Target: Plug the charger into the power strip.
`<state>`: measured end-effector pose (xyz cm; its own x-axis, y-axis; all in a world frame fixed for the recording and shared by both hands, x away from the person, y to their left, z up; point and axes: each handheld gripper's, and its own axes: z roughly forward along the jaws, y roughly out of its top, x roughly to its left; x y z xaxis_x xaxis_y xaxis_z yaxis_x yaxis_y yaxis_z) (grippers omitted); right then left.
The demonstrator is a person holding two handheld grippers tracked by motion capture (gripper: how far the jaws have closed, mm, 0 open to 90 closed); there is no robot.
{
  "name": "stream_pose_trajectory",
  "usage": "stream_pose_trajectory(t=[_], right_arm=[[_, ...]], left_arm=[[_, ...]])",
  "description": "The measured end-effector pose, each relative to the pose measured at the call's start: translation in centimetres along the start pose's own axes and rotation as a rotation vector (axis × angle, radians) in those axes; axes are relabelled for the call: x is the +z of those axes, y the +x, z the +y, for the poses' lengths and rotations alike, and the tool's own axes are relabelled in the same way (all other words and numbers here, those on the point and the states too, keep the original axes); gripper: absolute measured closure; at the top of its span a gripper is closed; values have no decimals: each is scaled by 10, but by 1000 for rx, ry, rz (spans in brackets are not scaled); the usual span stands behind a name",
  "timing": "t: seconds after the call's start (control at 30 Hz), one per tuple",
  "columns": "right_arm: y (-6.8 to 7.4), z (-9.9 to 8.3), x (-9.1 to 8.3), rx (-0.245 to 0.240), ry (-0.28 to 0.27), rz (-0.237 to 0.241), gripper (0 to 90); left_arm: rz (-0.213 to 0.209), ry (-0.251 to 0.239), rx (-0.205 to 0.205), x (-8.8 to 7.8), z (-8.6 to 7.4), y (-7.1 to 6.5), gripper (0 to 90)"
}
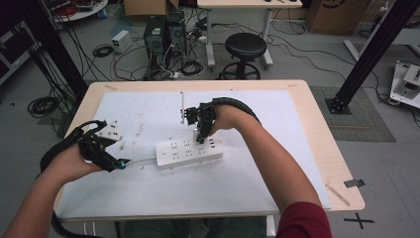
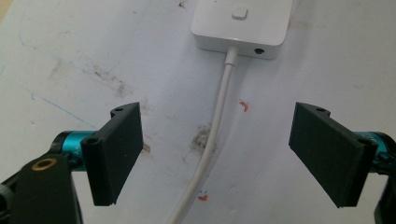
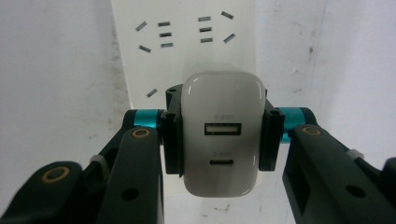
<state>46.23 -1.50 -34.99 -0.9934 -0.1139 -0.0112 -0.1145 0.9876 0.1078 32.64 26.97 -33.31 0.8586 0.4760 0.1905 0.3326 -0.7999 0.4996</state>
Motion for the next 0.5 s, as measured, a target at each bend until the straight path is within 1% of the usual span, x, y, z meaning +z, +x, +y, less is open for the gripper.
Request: stream_pose_trajectory(t=[0.07, 0.1, 0.17, 0.2, 0.3, 0.33, 0.37, 0.47, 0.5], right_arm=[[-1, 0, 2, 3, 5, -6, 635], [-2, 1, 2, 10, 6, 3, 635], [-2, 1, 3, 8, 3, 4, 635], [-3, 1, 5, -2, 6, 8, 635], [-2, 2, 4, -4, 9, 7, 635], [-2, 2, 5, -14, 11, 4, 635], [1, 5, 7, -41, 23, -12, 635], [0, 5, 7, -49, 22, -14, 635], [2, 7, 8, -51, 30, -20, 636]], left_arm=[[-2, 0, 2, 1, 0, 0, 176], [-2, 2, 2, 1, 1, -1, 176], [-4, 0, 4, 2, 1, -1, 176], [-5, 0, 6, 2, 1, -1, 176], [-7, 0, 7, 3, 1, -1, 176], [-7, 0, 7, 3, 1, -1, 176], [-7, 2, 10, 3, 3, -1, 176], [-7, 2, 10, 3, 3, -1, 176], [-7, 2, 16, 4, 5, -1, 176]])
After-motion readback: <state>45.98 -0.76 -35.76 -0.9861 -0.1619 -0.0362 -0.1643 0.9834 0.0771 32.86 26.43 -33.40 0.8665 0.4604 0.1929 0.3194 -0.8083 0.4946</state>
